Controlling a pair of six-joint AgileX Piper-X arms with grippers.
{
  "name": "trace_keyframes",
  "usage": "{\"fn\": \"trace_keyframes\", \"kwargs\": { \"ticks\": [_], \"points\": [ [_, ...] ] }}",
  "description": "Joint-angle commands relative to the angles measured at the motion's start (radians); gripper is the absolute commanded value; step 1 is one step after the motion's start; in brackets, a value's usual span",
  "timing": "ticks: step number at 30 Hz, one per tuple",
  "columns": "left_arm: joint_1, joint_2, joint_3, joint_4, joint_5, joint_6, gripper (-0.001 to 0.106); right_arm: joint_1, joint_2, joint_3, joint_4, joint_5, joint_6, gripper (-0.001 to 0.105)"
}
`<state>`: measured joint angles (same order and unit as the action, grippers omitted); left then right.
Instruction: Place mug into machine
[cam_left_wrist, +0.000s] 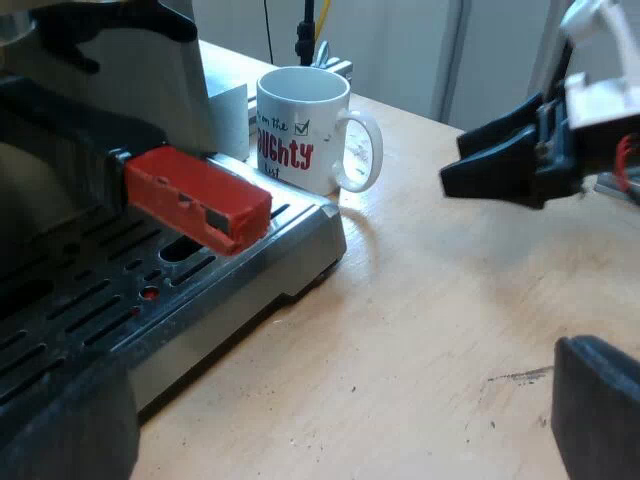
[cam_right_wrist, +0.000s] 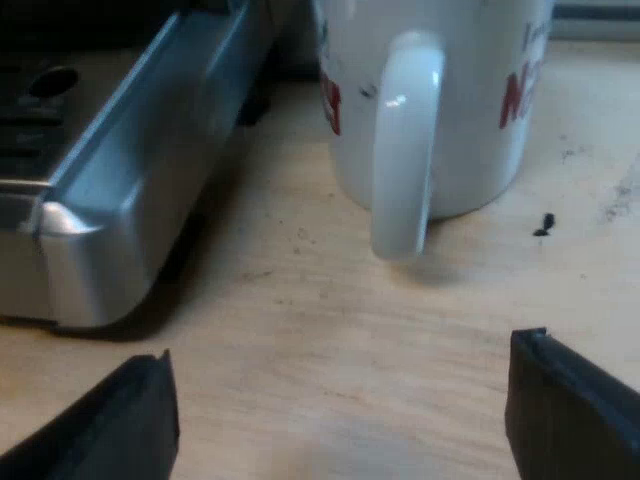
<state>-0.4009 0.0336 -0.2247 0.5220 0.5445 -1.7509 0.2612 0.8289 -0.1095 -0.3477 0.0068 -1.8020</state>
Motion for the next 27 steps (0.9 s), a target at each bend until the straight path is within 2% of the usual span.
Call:
{"fn": "trace_keyframes", "kwargs": {
  "ticks": [1,2,8,12,21,24,26,27],
  "points": [
    [-0.003,0.002,-0.005,-0.013,0.008,0.002,0.085,0.000,0.182,-0.008,-0.286,0.074,0.041,0.070],
    [-0.003,0.002,-0.005,-0.013,0.008,0.002,0.085,0.000,0.303,-0.028,-0.391,0.082,0.042,0.070],
    [-0.003,0.002,-0.005,-0.013,0.008,-0.002,0.085,0.000,0.526,-0.142,-0.502,0.078,0.056,0.070],
    [-0.003,0.002,-0.005,-0.013,0.008,-0.002,0.085,0.000,0.619,-0.222,-0.508,0.083,0.056,0.070],
    [-0.003,0.002,-0.005,-0.013,0.008,-0.002,0.085,0.000,0.741,-0.303,-0.486,0.084,0.065,0.070],
    [-0.003,0.002,-0.005,-0.013,0.008,-0.002,0.085,0.000,0.747,-0.303,-0.487,0.087,0.065,0.058],
    [-0.003,0.002,-0.005,-0.013,0.008,-0.002,0.085,0.000,0.749,-0.303,-0.484,0.109,0.063,0.034],
    [-0.003,0.002,-0.005,-0.013,0.008,-0.002,0.085,0.000,0.749,-0.303,-0.484,0.112,0.061,0.027]
  ]
}}
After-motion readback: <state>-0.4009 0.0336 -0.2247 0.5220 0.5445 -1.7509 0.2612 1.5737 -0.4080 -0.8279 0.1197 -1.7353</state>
